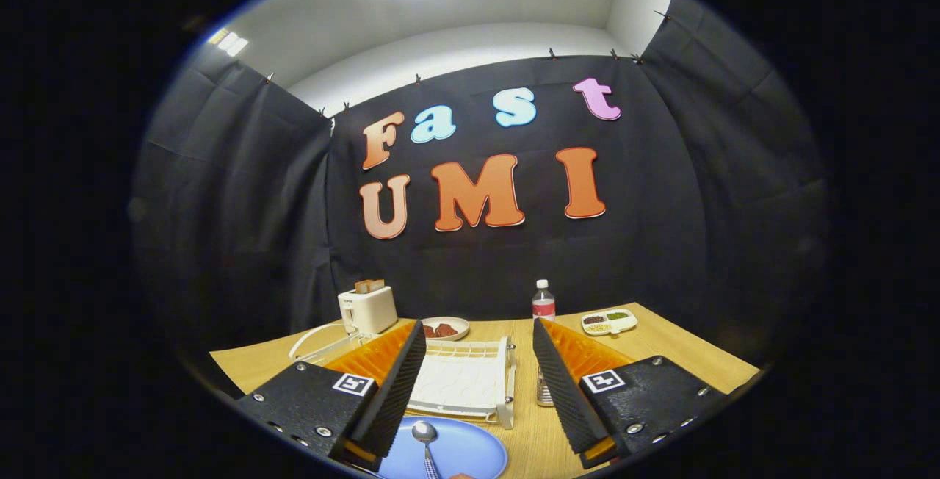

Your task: Take the plate from the dish rack, then take the spoon from the basket and place it into the plate.

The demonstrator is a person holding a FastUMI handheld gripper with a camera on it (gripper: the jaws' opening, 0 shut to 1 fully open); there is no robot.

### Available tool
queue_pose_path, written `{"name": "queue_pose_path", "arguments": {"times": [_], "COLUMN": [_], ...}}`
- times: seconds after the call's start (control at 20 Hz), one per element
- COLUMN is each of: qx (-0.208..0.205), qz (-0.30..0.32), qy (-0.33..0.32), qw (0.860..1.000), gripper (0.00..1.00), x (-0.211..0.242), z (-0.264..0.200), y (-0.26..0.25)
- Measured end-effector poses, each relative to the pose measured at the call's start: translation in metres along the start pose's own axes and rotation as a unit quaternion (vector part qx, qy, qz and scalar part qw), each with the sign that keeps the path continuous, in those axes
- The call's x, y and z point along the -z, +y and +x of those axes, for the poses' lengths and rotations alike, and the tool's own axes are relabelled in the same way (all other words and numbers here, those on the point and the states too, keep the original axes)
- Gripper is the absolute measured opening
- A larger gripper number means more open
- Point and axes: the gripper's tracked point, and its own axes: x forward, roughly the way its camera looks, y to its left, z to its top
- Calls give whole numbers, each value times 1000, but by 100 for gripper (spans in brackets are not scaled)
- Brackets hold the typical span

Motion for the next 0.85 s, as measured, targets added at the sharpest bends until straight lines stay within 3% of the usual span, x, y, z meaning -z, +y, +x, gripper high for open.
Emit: {"name": "queue_pose_path", "arguments": {"times": [0.85], "qx": [38], "qz": [-24], "qy": [-24], "qw": [999], "gripper": [88], "x": [-26], "z": [13], "y": [-2]}}
